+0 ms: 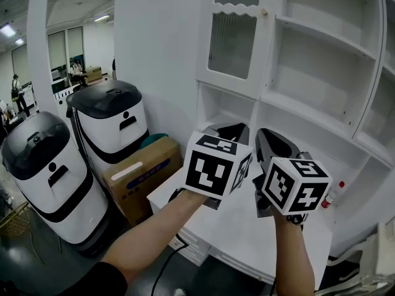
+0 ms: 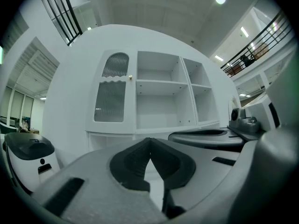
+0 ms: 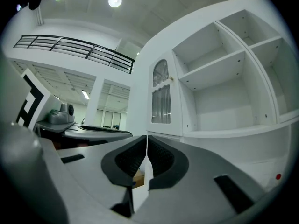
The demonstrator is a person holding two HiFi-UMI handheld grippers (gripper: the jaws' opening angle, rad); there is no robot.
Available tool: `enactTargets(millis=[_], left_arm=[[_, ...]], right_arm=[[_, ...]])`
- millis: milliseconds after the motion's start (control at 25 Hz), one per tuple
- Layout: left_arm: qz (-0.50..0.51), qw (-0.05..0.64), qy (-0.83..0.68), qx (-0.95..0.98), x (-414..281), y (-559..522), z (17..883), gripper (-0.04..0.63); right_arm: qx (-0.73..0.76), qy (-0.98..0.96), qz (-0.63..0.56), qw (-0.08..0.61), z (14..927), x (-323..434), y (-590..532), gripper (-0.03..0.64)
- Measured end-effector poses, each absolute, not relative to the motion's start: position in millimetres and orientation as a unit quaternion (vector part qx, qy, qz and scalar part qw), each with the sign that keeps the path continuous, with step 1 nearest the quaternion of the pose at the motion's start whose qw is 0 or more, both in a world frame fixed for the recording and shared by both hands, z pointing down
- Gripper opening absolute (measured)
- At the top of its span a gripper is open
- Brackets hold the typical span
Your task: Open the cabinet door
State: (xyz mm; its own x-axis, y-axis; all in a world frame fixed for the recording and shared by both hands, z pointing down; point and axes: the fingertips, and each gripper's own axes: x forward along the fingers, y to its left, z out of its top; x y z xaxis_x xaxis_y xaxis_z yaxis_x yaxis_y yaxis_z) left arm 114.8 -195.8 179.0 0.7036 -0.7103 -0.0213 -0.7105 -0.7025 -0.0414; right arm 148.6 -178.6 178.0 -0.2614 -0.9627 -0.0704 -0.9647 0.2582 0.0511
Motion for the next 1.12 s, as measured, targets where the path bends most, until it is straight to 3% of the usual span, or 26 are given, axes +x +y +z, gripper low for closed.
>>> enactTargets(millis=[1120], left_arm=[[0.021,0.083,0.360,-0.929,148,-279,125,0.012]], right_arm=[[-0.621,0.778,0.086,0.037,133,173,-261,0.021]])
